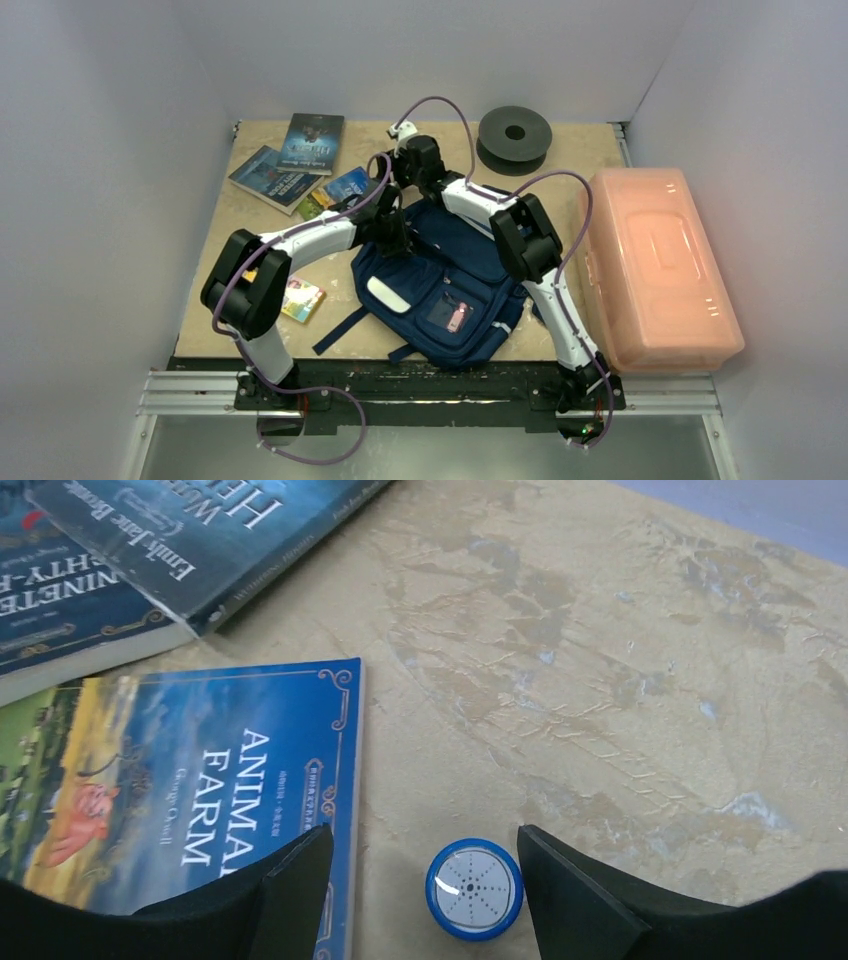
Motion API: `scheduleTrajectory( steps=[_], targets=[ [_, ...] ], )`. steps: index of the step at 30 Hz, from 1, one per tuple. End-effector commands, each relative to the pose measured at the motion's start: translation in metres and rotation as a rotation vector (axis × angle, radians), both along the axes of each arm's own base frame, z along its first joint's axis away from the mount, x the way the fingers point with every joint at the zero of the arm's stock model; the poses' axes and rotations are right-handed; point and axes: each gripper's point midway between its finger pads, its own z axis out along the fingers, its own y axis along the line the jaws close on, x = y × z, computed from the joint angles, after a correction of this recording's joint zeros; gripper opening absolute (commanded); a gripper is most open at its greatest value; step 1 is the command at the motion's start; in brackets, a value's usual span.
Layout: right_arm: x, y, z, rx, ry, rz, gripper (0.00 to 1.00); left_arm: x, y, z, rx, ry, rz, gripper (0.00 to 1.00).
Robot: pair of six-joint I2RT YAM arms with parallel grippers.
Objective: Pack the student bag
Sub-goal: Pick up the stationery from the center of the board.
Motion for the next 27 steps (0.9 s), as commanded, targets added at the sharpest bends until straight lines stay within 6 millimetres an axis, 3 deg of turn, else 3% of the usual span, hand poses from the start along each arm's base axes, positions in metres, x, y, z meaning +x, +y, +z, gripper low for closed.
scheduleTrajectory(
  steps=[1,4,7,9,12,15,16,17,19,23,24,25,27],
  targets=[
    [0.017,-0.006,0.013,-0.072,-0.047,-0.084,0.7,-0.002,-0.004,0.016,-0.052,-0.026,-0.003,0.0],
    [0.019,-0.006,0.011,-0.086,-0.027,-0.099,0.59,-0.003,-0.004,0.018,-0.056,-0.031,-0.005,0.0],
    [0.018,-0.011,0.015,-0.073,-0.016,-0.13,0.43,-0.002,-0.004,0.02,-0.061,-0.039,-0.005,0.0],
    [0.017,-0.017,0.034,-0.051,-0.027,-0.148,0.29,-0.001,-0.005,0.022,-0.065,-0.047,-0.004,0.0],
    [0.011,-0.031,0.076,0.0,-0.029,-0.154,0.09,0.002,-0.007,0.024,-0.072,-0.055,-0.006,0.0],
    [-0.01,-0.055,0.113,0.062,0.032,-0.151,0.0,0.004,-0.009,0.026,-0.077,-0.064,-0.01,0.0],
    [-0.02,-0.065,0.119,0.074,0.053,-0.159,0.0,0.005,-0.009,0.027,-0.077,-0.069,-0.01,0.0],
    [-0.037,-0.073,0.141,0.109,0.055,-0.144,0.0,0.006,-0.009,0.028,-0.079,-0.074,-0.011,0.0],
    [-0.074,-0.083,0.15,0.136,0.104,-0.105,0.0,0.007,-0.01,0.029,-0.081,-0.079,-0.02,0.0],
    [-0.157,-0.095,0.149,0.231,0.235,0.01,0.0,0.009,-0.014,0.032,-0.101,-0.087,-0.026,0.0],
    [-0.179,-0.092,0.151,0.269,0.249,0.071,0.0,0.009,-0.015,0.034,-0.108,-0.09,-0.031,0.0],
    [-0.205,-0.094,0.135,0.279,0.291,0.11,0.0,0.009,-0.016,0.035,-0.112,-0.095,-0.036,0.0],
    [-0.242,-0.084,0.138,0.303,0.257,0.208,0.0,0.01,-0.018,0.037,-0.12,-0.099,-0.041,0.0]
  ],
)
